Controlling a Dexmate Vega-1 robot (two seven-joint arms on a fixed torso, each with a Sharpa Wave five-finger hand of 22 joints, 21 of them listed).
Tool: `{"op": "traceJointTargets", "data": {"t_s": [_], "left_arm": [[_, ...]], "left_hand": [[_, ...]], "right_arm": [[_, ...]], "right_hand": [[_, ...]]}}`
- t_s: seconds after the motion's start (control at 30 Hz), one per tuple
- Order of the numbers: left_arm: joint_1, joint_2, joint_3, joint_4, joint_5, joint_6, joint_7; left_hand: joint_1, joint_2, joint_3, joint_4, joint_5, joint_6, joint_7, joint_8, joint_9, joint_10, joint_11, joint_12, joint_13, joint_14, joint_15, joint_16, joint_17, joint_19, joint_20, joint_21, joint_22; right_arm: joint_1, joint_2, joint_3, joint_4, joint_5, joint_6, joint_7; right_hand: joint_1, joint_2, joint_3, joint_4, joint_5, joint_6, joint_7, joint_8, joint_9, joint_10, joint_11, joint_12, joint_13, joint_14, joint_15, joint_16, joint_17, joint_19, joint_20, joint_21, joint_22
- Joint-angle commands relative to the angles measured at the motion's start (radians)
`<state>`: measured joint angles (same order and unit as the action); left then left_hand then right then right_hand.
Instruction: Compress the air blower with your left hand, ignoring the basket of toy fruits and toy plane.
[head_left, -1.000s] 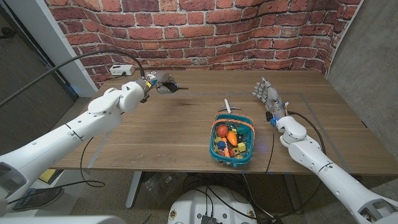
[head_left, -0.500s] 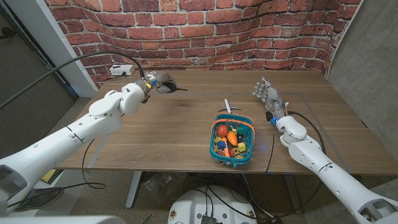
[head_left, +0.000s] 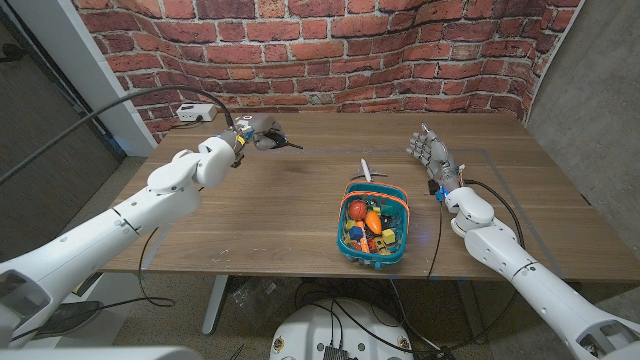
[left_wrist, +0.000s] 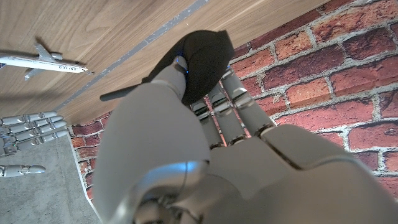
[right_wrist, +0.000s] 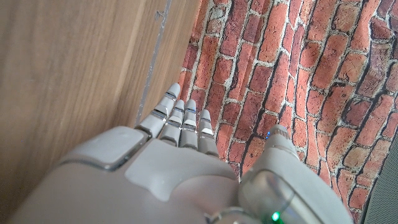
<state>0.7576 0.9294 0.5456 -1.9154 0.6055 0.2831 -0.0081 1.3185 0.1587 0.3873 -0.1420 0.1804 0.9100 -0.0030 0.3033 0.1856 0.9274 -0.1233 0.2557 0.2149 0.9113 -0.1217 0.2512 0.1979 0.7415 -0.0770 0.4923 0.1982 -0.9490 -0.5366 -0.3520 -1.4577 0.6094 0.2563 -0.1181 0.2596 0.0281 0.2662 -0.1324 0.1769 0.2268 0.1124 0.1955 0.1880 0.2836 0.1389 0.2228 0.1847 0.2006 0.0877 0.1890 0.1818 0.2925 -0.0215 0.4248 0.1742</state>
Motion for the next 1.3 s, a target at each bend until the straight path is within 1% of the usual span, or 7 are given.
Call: {"op": "traceJointTargets", "data": {"t_s": [0.03,0.2,0.4,0.73,0.87,1.03,1.3], "left_arm": [[0.006,-0.005,0.008,-0.009,0.007,0.025,0.009],[0.009,-0.002,0.006,-0.011,-0.001,0.024,0.010],[0.007,0.002,0.008,-0.015,0.002,0.030,0.005],[-0.012,0.013,0.023,-0.023,0.018,0.053,-0.055],[-0.014,0.013,0.022,-0.023,0.017,0.059,-0.058],[-0.023,0.017,0.029,-0.023,0.027,0.064,-0.076],[-0.030,0.018,0.035,-0.026,0.037,0.073,-0.097]], "left_hand": [[0.004,0.004,0.014,0.000,-0.003,-0.007,0.002,-0.015,0.001,-0.007,-0.006,0.000,0.006,-0.009,-0.066,-0.006,0.005,-0.005,-0.004,0.007,0.004],[-0.014,-0.015,0.009,0.008,-0.007,-0.028,0.003,-0.033,0.001,-0.028,-0.009,-0.015,0.008,-0.017,-0.062,-0.015,0.005,-0.010,-0.006,0.012,0.002],[-0.031,-0.022,0.005,0.016,-0.007,-0.052,0.000,-0.050,0.002,-0.042,-0.003,-0.025,0.010,-0.035,-0.054,-0.025,0.006,-0.024,0.000,0.013,0.001],[-0.070,-0.040,-0.005,0.030,-0.007,-0.126,0.002,-0.090,0.007,-0.101,0.000,-0.053,0.015,-0.095,-0.041,-0.047,0.010,-0.066,0.007,0.008,-0.004],[-0.079,-0.044,-0.009,0.033,-0.007,-0.126,0.001,-0.091,0.008,-0.106,0.001,-0.055,0.015,-0.104,-0.041,-0.049,0.010,-0.070,0.010,0.008,-0.005],[-0.134,-0.064,-0.034,0.059,-0.011,-0.135,-0.005,-0.095,0.009,-0.118,0.000,-0.058,0.013,-0.118,-0.036,-0.048,0.012,-0.083,0.011,0.006,-0.006],[-0.170,-0.077,-0.051,0.074,-0.011,-0.140,-0.005,-0.098,0.009,-0.130,0.000,-0.062,0.011,-0.122,-0.032,-0.046,0.012,-0.086,0.013,0.006,-0.008]], "right_arm": [[-0.008,-0.008,0.004,-0.010,0.005,-0.006,0.000],[-0.014,-0.010,0.005,-0.013,0.000,0.002,-0.002],[-0.022,-0.008,0.007,-0.020,0.000,0.005,-0.009],[-0.030,-0.007,0.008,-0.029,0.005,-0.002,-0.015],[-0.029,-0.007,0.006,-0.027,0.000,0.003,-0.013],[-0.029,-0.008,0.006,-0.030,-0.001,0.001,-0.015],[-0.031,-0.009,0.005,-0.036,-0.002,-0.002,-0.016]], "right_hand": [[0.001,0.005,0.000,0.000,-0.002,0.005,0.004,0.001,0.002,0.006,0.002,-0.001,0.004,0.009,0.001,0.000,0.003,0.006,-0.006,-0.003,0.004],[0.001,0.004,-0.001,0.000,-0.002,0.005,0.003,0.001,0.002,0.007,0.003,-0.001,0.004,0.009,0.002,0.000,0.003,0.008,-0.006,-0.004,0.004],[0.001,0.005,0.000,0.000,-0.002,0.005,0.002,0.001,0.002,0.007,0.003,-0.002,0.004,0.008,0.003,-0.001,0.003,0.007,-0.005,-0.006,0.004],[0.002,0.005,0.000,0.000,-0.002,0.005,0.002,0.001,0.002,0.007,0.003,-0.002,0.004,0.008,0.003,-0.001,0.003,0.008,-0.004,-0.009,0.004],[0.001,0.004,-0.001,0.000,-0.002,0.005,0.001,0.001,0.002,0.007,0.003,-0.002,0.004,0.008,0.003,-0.002,0.003,0.009,-0.005,-0.010,0.004],[0.001,0.005,-0.001,0.000,-0.002,0.005,0.002,0.001,0.002,0.008,0.003,-0.002,0.004,0.008,0.003,-0.001,0.003,0.009,-0.004,-0.011,0.004],[0.000,0.006,0.000,0.001,-0.002,0.006,0.002,0.001,0.002,0.007,0.003,-0.003,0.004,0.008,0.003,-0.002,0.003,0.010,-0.004,-0.013,0.004]]}}
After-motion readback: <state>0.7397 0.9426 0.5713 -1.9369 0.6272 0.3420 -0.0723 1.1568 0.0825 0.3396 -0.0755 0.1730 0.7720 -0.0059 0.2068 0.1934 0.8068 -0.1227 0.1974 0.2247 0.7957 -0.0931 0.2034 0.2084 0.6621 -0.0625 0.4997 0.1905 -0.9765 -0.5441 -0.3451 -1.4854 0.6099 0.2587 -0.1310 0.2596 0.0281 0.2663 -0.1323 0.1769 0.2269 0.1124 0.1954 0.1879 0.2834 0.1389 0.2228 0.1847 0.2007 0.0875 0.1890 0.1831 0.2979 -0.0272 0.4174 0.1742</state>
